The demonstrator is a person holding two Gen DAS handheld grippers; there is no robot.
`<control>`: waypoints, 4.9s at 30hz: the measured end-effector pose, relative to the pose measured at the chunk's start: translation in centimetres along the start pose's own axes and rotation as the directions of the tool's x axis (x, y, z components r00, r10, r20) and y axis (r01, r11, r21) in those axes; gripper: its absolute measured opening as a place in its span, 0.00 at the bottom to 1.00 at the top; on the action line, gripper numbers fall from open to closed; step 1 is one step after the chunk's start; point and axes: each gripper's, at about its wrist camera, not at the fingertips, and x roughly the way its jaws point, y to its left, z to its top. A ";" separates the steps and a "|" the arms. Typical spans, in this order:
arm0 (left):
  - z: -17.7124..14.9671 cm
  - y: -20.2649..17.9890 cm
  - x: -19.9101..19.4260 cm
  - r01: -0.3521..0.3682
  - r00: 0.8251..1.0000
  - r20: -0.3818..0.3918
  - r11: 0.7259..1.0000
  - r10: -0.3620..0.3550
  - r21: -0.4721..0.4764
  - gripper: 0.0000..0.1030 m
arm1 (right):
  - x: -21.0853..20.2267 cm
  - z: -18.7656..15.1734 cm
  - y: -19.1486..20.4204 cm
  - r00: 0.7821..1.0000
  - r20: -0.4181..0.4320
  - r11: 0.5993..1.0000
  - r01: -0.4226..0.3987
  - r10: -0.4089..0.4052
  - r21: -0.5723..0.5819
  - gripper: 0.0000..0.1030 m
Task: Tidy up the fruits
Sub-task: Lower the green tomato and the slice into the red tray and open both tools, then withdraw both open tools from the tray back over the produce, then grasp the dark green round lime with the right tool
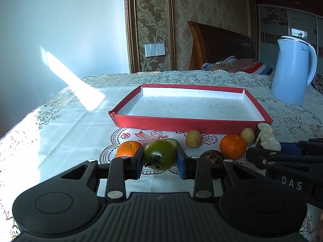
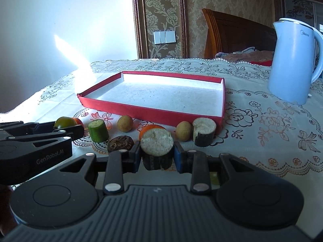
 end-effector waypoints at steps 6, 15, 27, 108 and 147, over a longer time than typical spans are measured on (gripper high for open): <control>2.2 0.5 1.3 -0.020 0.999 0.033 1.000 0.020 0.008 0.32 | 0.6 2.1 -0.2 0.999 0.046 1.000 0.005 -0.005 -0.007 0.30; 7.7 0.7 7.4 -0.080 0.995 0.053 0.996 0.079 0.025 0.32 | 5.7 7.0 -1.5 0.999 0.032 0.998 0.032 -0.034 0.046 0.30; 7.7 1.5 16.8 -0.104 0.981 -0.156 0.989 0.119 0.101 0.32 | 12.0 7.0 -2.8 0.994 -0.091 0.993 0.061 -0.052 0.096 0.30; -0.4 5.8 0.5 -0.049 0.998 0.035 0.995 0.052 -0.083 0.82 | -3.6 1.0 -7.0 0.991 0.126 0.999 0.046 -0.049 0.027 0.61; -1.6 -3.7 0.9 0.050 0.997 -0.057 0.999 -0.049 0.007 0.82 | 0.7 -2.1 -6.5 0.992 -0.116 0.998 0.052 -0.055 -0.032 0.42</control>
